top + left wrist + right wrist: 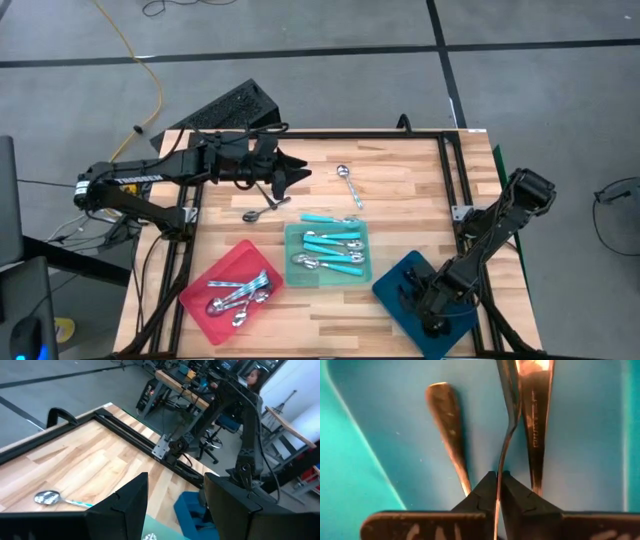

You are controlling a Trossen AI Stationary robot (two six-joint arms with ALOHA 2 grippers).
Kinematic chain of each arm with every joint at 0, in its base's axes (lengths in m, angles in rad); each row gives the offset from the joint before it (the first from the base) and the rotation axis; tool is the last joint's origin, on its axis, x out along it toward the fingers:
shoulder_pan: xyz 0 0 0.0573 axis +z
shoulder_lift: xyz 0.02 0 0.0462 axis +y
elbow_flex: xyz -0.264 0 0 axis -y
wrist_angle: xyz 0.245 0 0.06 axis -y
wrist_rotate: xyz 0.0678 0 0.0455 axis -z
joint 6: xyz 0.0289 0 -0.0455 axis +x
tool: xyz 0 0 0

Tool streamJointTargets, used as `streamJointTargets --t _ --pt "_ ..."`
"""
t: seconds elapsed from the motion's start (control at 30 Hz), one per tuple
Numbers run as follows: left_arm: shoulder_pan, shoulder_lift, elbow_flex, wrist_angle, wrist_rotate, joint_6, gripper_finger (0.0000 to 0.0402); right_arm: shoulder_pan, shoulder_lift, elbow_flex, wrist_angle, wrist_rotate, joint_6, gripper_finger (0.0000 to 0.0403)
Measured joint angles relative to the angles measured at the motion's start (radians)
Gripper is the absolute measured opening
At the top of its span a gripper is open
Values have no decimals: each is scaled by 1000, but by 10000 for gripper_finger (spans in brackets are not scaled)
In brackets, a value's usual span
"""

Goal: Sort silverware by color (type)

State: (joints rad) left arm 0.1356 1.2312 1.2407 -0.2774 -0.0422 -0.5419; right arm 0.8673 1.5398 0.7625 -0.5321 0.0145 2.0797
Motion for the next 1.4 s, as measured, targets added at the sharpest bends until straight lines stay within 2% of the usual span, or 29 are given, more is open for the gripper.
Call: streamJointTargets --t 0.13,0.47,0.67,0.83,0.97,1.1,1.3,1.4 --pt "0 0 0 -3 35 1 176 0 -1 4 8 -12 -43 69" --pt "0 0 0 -94 38 3 176 -6 -7 70 -36 -25 -61 168" --pt "-2 0 -9 -202 -2 68 176 -6 -68 158 -170 -36 -120 181" --pt "-4 0 -97 -277 -60 76 176 -6 -146 238 -262 -36 -165 174" --pt "-8 -1 -208 -222 -32 11 176 -7 -217 298 -274 -8 -190 170" --pt "-40 0 -331 -77 35 -72 176 -23 -274 364 -273 53 -245 170" --pt "-127 0 -485 84 122 -195 176 -84 -331 488 -272 66 -384 169" --pt "-178 0 -527 160 147 -222 176 -130 -345 542 -278 70 -519 169"
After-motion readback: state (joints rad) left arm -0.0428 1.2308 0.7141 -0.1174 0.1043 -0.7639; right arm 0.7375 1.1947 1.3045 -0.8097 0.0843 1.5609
